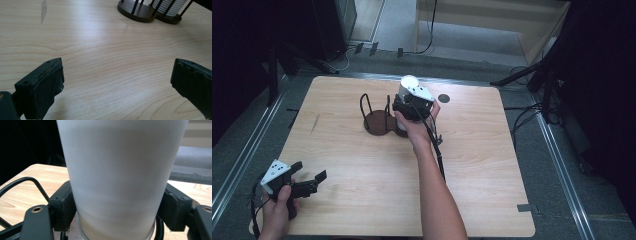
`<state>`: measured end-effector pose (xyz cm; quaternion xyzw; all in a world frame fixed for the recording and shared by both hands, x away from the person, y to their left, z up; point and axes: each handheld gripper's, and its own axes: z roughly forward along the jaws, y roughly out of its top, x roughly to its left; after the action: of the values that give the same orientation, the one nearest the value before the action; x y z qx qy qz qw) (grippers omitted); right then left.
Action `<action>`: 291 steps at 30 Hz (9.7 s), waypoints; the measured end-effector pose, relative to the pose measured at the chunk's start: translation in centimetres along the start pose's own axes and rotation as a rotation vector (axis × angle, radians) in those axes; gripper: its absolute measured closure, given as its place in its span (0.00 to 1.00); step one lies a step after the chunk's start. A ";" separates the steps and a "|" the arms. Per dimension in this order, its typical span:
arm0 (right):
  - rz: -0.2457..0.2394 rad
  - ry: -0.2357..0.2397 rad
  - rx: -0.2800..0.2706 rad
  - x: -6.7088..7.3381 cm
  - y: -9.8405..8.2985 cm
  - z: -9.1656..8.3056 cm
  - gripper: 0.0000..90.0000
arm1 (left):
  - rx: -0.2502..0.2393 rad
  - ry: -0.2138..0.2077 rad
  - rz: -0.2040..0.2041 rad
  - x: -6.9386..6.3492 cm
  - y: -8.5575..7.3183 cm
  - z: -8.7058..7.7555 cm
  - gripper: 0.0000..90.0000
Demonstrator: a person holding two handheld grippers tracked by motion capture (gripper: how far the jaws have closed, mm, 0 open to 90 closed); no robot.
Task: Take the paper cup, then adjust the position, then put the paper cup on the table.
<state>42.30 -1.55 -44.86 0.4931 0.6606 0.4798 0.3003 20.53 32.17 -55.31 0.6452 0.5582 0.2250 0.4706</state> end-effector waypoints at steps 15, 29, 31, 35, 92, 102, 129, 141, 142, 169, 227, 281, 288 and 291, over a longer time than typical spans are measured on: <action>-0.013 0.007 -0.082 0.1 2.3 -1.9 0.31 | -0.003 0.003 -0.002 0.0 0.0 0.0 0.00; 0.019 0.000 -0.147 -0.6 5.4 -4.8 0.32 | -0.012 0.004 -0.004 0.0 0.0 0.0 0.00; 0.020 0.000 -0.153 -0.8 5.7 -5.3 0.32 | -0.015 0.004 -0.004 0.0 0.0 0.0 0.00; 0.024 -0.007 -0.157 -1.4 5.9 -6.2 0.32 | -0.022 0.001 -0.002 0.0 0.0 0.0 0.00; -0.064 -0.005 -0.027 -6.0 -10.2 -17.3 0.33 | -0.046 -0.068 0.152 -7.8 5.0 1.2 0.00; -0.121 0.077 0.016 -3.4 -11.6 -17.1 0.33 | 0.008 -0.205 0.160 -11.0 6.1 2.3 0.01; -0.251 0.274 0.084 3.7 -14.7 -16.5 0.33 | 0.004 -0.384 0.333 -18.3 4.9 2.6 0.23; -0.292 0.354 0.053 5.0 -14.8 -17.1 0.33 | -0.012 -0.413 0.352 -18.5 4.8 2.4 0.34; -0.291 0.354 0.053 4.9 -14.8 -17.2 0.33 | -0.017 -0.415 0.348 -18.4 4.8 2.3 0.35; -0.325 0.380 0.022 5.5 -15.2 -17.4 0.27 | -0.017 -0.403 0.329 -18.3 4.9 2.0 0.39; -0.687 0.226 -0.133 5.3 -15.3 -18.7 0.21 | 0.017 -0.364 0.253 -15.6 6.6 1.9 0.40; -0.014 0.273 -0.033 3.3 -12.1 -18.9 0.16 | -0.451 -0.281 0.203 -13.5 4.9 3.0 0.40; 0.096 0.299 -0.013 3.9 -11.1 -19.1 0.01 | -0.450 -0.279 0.194 -13.4 4.8 3.1 0.40; 0.162 0.301 -0.013 3.9 -10.9 -19.0 0.01 | -0.456 -0.282 0.188 -13.5 4.9 3.1 0.40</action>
<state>20.56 -4.86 -47.86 0.4655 0.6532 0.5749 0.1615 21.86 18.81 -49.35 0.5965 0.3601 0.2956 0.6535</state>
